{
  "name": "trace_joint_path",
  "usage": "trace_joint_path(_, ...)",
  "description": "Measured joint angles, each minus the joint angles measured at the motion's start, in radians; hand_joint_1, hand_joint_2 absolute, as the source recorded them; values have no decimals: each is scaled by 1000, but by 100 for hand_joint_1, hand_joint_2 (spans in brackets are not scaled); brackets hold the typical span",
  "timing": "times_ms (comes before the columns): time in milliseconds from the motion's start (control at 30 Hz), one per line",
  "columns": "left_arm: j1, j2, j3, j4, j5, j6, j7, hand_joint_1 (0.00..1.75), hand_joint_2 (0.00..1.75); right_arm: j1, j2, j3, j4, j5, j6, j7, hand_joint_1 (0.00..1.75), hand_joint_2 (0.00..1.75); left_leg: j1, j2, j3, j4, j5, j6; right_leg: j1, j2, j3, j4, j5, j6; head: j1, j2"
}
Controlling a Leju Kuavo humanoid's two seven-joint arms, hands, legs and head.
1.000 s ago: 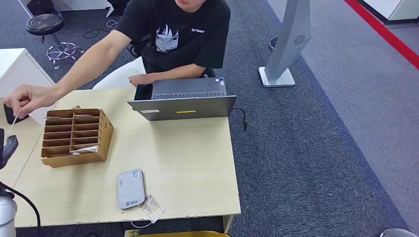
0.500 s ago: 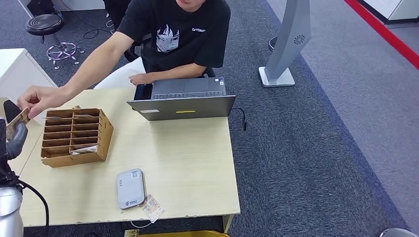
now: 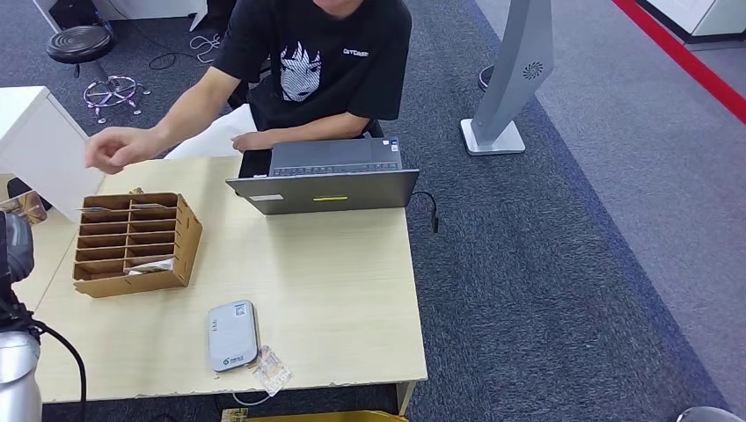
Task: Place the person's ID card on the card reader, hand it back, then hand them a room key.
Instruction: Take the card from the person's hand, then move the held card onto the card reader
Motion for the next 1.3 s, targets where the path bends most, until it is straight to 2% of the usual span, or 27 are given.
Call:
trace_joint_path(167, 23, -15, -38, -27, 31, -40, -48, 175, 175, 11, 0, -5, -10, 3, -2, 9, 0, 175, 0, 0, 0, 0, 0, 0, 0, 0, 0, 0, 0, 0, 0, 0)
trace_joint_path(400, 106, -62, -143, -122, 38, -83, -103, 175, 175, 33, 0, -8, -46, 17, -8, 36, 0, 175, 0, 0, -1, 0, 0, 1, 0, 0, 0, -1, 0, 1, 0, 0)
trace_joint_path(700, 228, -112, -267, -169, 0, -135, -105, 175, 175, 50, -1, -21, -78, 15, -17, 51, 0, 175, 0, 0, -1, 0, -1, 1, 0, 0, 0, -1, 0, 1, 0, 0)
trace_joint_path(1000, 353, -141, -287, -147, 39, -137, -72, 175, 175, 60, -2, -29, -94, -2, -32, 55, 0, 175, 0, 0, -3, 0, -1, 1, 0, 0, -2, -1, 0, 1, 0, 0)
trace_joint_path(1300, 459, -147, -285, -5, 90, -58, -41, 175, 175, 68, -5, -32, -100, -21, -55, 56, 0, 175, 0, -1, -3, 0, -1, 1, 0, 0, -2, -1, -1, 1, 0, 0)
